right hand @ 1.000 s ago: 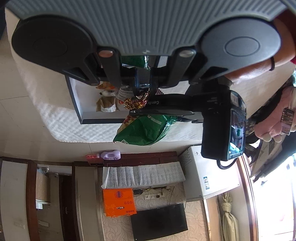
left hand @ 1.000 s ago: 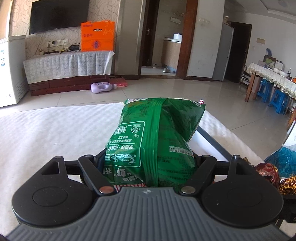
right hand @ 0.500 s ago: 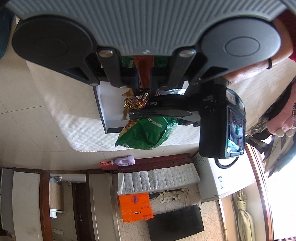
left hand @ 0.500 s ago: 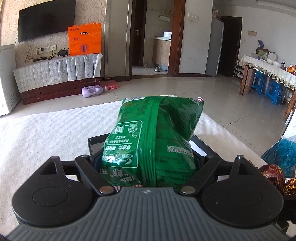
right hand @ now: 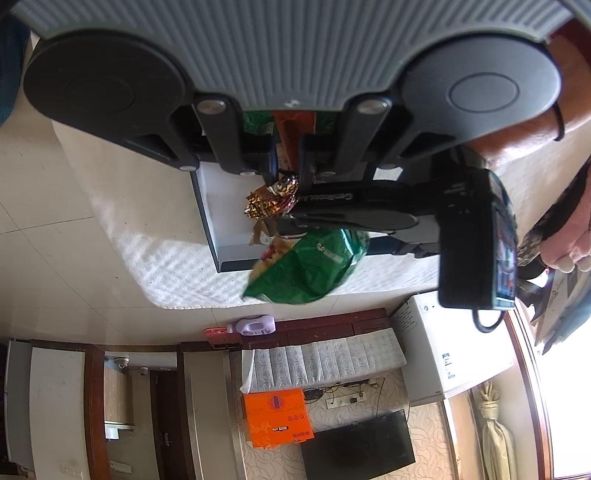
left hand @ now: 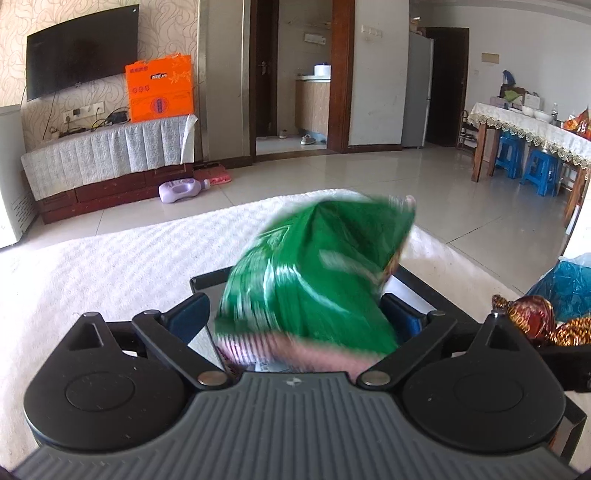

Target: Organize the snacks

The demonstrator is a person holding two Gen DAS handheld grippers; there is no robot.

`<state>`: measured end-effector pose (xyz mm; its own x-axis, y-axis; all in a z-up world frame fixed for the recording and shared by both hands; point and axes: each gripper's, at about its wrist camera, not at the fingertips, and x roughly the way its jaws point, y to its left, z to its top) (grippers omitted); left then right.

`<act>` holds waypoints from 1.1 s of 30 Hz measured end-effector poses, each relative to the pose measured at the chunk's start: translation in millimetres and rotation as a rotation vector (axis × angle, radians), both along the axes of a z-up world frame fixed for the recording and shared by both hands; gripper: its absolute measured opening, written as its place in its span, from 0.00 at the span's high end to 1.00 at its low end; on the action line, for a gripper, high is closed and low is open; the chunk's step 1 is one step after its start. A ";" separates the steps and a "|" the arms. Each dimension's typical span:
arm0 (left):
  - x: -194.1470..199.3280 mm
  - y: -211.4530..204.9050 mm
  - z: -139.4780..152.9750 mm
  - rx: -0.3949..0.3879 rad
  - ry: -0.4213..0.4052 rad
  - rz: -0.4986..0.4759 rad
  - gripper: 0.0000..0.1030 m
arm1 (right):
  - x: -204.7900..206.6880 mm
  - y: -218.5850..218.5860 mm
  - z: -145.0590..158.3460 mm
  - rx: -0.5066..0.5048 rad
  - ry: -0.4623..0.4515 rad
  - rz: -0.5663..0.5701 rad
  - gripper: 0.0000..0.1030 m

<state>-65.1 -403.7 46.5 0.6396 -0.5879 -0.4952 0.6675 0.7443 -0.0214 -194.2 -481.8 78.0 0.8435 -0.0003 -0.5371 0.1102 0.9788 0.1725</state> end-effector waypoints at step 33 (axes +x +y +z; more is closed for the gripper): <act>-13.9 27.9 6.8 0.064 -0.011 0.037 0.00 | 9.9 8.3 -14.4 -0.035 0.100 0.082 0.73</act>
<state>-79.0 -375.8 53.3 0.6659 -0.5312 -0.5238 0.6395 0.7680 0.0343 -184.3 -473.5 63.5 0.7834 0.0466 -0.6197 0.0443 0.9904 0.1306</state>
